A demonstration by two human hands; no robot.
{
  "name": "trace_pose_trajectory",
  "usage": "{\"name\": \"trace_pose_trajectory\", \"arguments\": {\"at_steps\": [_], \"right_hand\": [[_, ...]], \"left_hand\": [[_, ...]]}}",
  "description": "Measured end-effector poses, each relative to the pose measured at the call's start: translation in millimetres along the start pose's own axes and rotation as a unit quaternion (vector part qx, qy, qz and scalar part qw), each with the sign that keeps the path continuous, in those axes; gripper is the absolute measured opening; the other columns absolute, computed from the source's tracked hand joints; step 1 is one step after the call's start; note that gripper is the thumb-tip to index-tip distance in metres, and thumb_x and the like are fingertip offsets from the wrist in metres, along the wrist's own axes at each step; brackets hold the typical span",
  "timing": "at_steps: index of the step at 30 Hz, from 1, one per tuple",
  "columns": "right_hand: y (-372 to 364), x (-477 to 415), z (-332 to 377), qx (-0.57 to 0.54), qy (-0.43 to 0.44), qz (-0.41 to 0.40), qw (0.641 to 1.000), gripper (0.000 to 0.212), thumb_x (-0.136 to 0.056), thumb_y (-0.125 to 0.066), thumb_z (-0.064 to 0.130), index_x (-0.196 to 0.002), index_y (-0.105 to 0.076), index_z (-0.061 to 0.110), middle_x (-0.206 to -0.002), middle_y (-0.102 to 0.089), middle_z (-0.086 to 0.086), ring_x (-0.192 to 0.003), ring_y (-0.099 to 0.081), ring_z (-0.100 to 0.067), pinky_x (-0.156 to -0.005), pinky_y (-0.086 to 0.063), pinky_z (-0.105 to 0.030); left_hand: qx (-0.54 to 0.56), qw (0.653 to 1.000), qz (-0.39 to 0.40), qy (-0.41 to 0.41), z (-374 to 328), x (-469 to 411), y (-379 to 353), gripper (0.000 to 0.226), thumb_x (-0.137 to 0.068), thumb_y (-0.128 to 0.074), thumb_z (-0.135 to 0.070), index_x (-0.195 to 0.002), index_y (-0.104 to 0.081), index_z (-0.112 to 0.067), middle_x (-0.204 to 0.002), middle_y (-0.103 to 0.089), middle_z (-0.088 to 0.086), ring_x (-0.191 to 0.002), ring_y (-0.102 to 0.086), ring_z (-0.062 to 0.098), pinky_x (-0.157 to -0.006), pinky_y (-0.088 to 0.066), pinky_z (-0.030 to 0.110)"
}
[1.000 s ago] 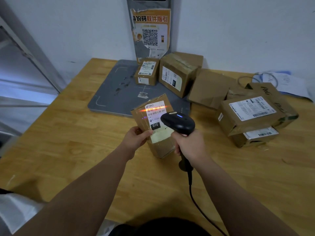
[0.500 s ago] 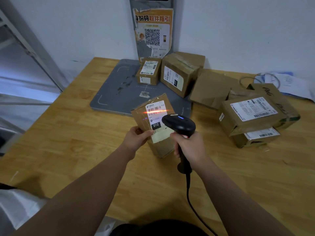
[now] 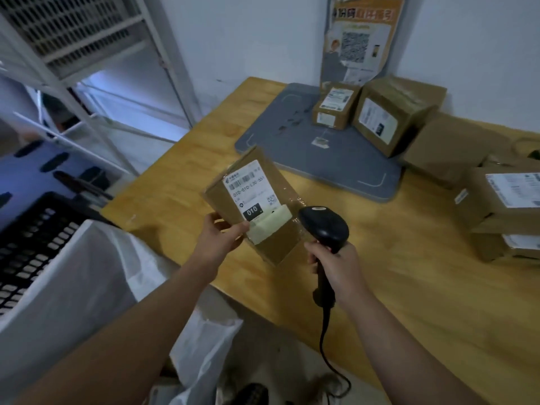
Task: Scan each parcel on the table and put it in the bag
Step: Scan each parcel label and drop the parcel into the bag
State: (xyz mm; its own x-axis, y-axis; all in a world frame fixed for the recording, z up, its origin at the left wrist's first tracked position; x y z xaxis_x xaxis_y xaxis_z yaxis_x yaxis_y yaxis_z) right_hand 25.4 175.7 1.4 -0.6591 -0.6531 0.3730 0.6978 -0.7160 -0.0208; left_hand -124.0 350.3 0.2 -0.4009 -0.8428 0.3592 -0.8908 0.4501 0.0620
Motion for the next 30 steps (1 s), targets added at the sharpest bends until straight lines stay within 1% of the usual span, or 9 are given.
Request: {"name": "trace_pose_trajectory", "arguments": {"at_steps": [4,6,10,12,16,20,25,27,30], "right_hand": [[-41,20,-26,0.03,-0.001,0.024,0.999,0.03,-0.082,-0.075,0.011,-0.11,-0.065,0.01,-0.092,-0.069,-0.002,-0.09,-0.066,-0.017,-0.085,-0.053,-0.035],[-67,30,-37,0.046,0.0,0.021,0.999,0.039,-0.081,-0.076,0.014,-0.118,-0.062,0.012,-0.101,-0.069,-0.002,-0.096,-0.065,-0.018,-0.084,-0.052,-0.031],[-134,59,-65,0.059,0.009,0.04,0.997,0.045,-0.08,-0.078,0.013,-0.12,-0.058,0.02,-0.099,-0.065,0.007,-0.09,-0.059,-0.004,-0.071,-0.045,-0.019],[-168,76,-85,0.078,0.003,0.055,0.995,0.04,-0.08,-0.077,0.012,-0.115,-0.06,0.02,-0.096,-0.065,0.007,-0.087,-0.059,-0.003,-0.067,-0.045,-0.017],[-218,104,-131,0.108,-0.035,0.066,0.991,0.022,-0.084,-0.072,0.007,-0.096,-0.06,0.021,-0.09,-0.067,-0.013,-0.086,-0.064,-0.024,-0.068,-0.049,-0.034],[-257,126,-156,0.128,-0.004,0.026,0.991,0.016,-0.081,-0.072,0.003,-0.09,-0.061,0.011,-0.087,-0.064,-0.023,-0.087,-0.061,-0.037,-0.064,-0.042,-0.031],[-284,139,-168,0.17,-0.005,0.077,0.982,0.036,-0.08,-0.077,0.016,-0.107,-0.055,0.025,-0.094,-0.064,0.003,-0.093,-0.06,-0.015,-0.077,-0.045,-0.027],[-292,147,-179,0.214,-0.014,0.116,0.97,0.042,-0.078,-0.079,0.022,-0.113,-0.055,0.024,-0.1,-0.064,0.003,-0.097,-0.059,-0.013,-0.082,-0.046,-0.025],[-302,170,-195,0.209,-0.044,0.242,0.947,0.047,-0.075,-0.083,0.025,-0.115,-0.06,0.023,-0.103,-0.066,0.009,-0.1,-0.062,-0.001,-0.077,-0.047,-0.012]], "left_hand": [[-0.024,0.999,-0.016,-0.024,13,15,68,0.063,-0.076,-0.079,-0.011,-0.125,-0.04,-0.017,-0.121,-0.056,0.007,-0.11,-0.059,0.023,-0.087,-0.054,0.037],[-0.033,0.999,-0.014,-0.039,16,25,104,0.077,-0.067,-0.084,-0.02,-0.13,-0.039,-0.018,-0.122,-0.058,0.005,-0.113,-0.059,0.023,-0.093,-0.053,0.042],[-0.081,0.993,-0.026,-0.084,32,51,178,0.058,-0.077,-0.077,-0.008,-0.124,-0.046,-0.024,-0.125,-0.059,0.0,-0.114,-0.057,0.017,-0.097,-0.048,0.04],[-0.102,0.989,-0.032,-0.103,44,62,217,0.065,-0.077,-0.079,-0.014,-0.128,-0.043,-0.03,-0.127,-0.058,-0.005,-0.118,-0.055,0.015,-0.095,-0.049,0.041],[-0.219,0.971,-0.021,-0.097,70,88,282,0.075,-0.071,-0.083,-0.032,-0.128,-0.035,-0.036,-0.119,-0.055,-0.017,-0.113,-0.055,0.007,-0.089,-0.05,0.032],[-0.459,0.885,-0.007,-0.072,92,98,326,0.084,-0.064,-0.079,-0.057,-0.132,-0.038,-0.028,-0.124,-0.051,-0.011,-0.108,-0.054,0.012,-0.087,-0.05,0.034],[-0.685,0.707,0.172,0.031,121,93,352,0.084,-0.072,-0.076,-0.051,-0.14,-0.035,-0.024,-0.13,-0.053,0.002,-0.111,-0.055,0.02,-0.087,-0.047,0.03],[-0.696,0.673,0.24,0.069,131,100,360,0.077,-0.07,-0.078,-0.049,-0.134,-0.042,-0.025,-0.128,-0.057,0.0,-0.11,-0.056,0.019,-0.088,-0.046,0.03],[-0.708,0.658,0.246,0.075,140,110,373,0.074,-0.072,-0.076,-0.05,-0.132,-0.044,-0.022,-0.126,-0.057,0.001,-0.108,-0.056,0.019,-0.088,-0.048,0.031]]}}
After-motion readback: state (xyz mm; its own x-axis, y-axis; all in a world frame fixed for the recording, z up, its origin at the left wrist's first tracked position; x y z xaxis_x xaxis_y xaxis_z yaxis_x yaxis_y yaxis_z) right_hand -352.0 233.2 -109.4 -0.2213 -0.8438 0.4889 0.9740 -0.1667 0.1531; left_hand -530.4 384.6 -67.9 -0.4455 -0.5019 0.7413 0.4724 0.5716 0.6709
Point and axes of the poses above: each hand's wrist, its own x-axis away from the middle knuckle, its own y-axis out of the back of the hand, z = x × y, the point moved 3 cm from there along -x, towards the middle knuckle
